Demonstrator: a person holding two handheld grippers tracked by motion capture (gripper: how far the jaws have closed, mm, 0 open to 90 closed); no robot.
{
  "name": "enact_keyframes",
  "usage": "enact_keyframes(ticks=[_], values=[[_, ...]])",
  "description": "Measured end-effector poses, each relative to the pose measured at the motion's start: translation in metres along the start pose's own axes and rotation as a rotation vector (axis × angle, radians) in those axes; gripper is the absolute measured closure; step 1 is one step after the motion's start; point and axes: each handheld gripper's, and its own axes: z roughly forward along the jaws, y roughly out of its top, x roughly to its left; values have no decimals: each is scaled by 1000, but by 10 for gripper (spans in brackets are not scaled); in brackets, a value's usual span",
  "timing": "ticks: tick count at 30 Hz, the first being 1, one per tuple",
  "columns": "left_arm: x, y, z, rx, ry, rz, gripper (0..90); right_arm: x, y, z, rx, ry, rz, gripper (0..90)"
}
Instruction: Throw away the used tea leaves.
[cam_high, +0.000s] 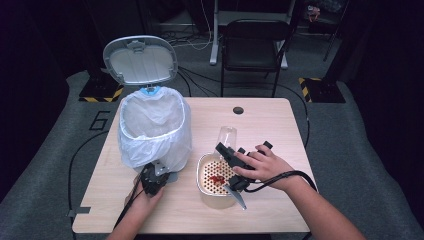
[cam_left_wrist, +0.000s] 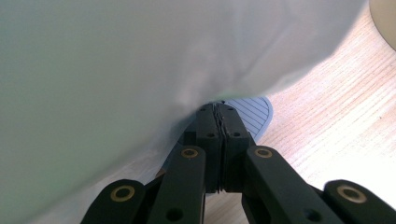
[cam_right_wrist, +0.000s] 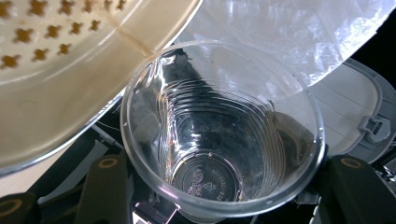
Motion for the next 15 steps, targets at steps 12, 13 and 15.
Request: enact_keyframes(ticks=[12, 13, 15], values=[[0, 0, 0, 1, 1, 0, 885, -3, 2, -1, 2, 9, -61, 404], [0, 0, 0, 2, 1, 0, 885, -3, 3, -1, 1, 9, -62, 404], [0, 0, 0, -2, 2, -1, 885, -3, 2, -1, 1, 9, -59, 403]])
